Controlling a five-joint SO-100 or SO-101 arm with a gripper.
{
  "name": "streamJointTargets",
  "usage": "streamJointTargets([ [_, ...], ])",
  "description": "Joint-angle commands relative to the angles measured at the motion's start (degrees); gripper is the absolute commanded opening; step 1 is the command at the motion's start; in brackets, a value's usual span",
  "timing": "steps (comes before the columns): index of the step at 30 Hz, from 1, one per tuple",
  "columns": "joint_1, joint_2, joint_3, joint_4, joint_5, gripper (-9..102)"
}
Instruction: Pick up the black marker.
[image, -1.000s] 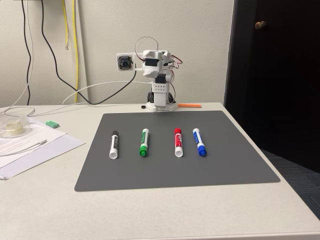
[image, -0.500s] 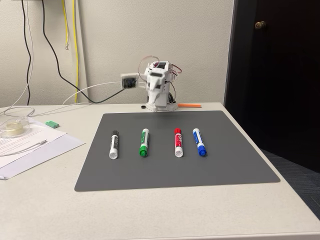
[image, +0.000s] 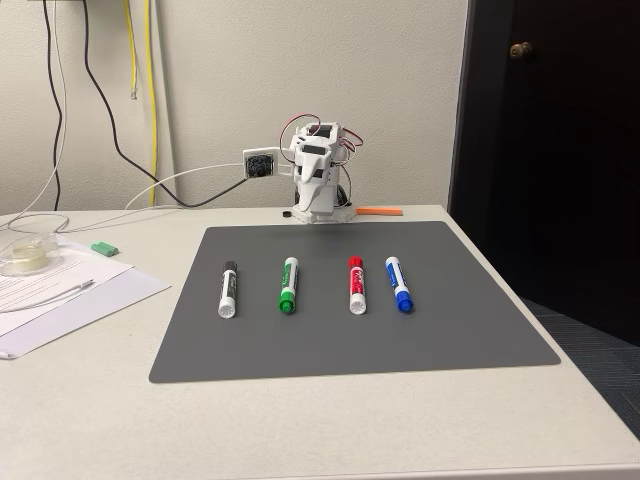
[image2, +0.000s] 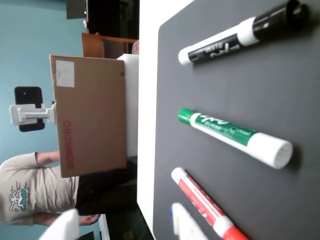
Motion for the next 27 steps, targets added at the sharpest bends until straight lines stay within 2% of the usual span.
streamJointTargets([
  [1, 0.4, 0.4, -0.4, 0.1, -0.4, 29],
  [27, 0.4, 0.4, -0.4, -2.5, -1.7, 29],
])
